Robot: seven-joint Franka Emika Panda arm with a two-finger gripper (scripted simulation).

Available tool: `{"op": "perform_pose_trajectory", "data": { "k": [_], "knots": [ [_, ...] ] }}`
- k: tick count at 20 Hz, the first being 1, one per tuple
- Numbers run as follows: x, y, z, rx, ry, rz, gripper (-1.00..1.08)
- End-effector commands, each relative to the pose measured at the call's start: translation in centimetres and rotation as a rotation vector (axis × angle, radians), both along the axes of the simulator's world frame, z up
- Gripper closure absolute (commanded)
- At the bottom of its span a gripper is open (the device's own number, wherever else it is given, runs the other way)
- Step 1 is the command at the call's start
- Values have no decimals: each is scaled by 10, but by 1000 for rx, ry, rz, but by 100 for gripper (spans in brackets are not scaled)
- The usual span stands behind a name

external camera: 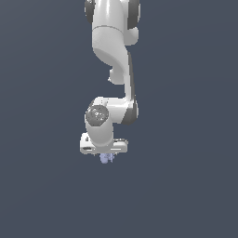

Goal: Pick up the object and move it to a goal position.

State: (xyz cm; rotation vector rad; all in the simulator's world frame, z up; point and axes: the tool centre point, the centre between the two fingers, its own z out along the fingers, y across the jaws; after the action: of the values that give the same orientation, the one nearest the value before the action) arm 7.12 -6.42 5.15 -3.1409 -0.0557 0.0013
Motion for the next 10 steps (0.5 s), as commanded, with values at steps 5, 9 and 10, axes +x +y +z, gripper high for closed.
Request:
{"op": "perform_pose_trajectory", "data": {
  "k": [5, 9, 10],
  "knots": [
    [1, 0, -13, 0, -1, 0, -92],
    [2, 0, -12, 0, -1, 0, 108],
    [2, 0, -12, 0, -1, 0, 108]
  ]
}}
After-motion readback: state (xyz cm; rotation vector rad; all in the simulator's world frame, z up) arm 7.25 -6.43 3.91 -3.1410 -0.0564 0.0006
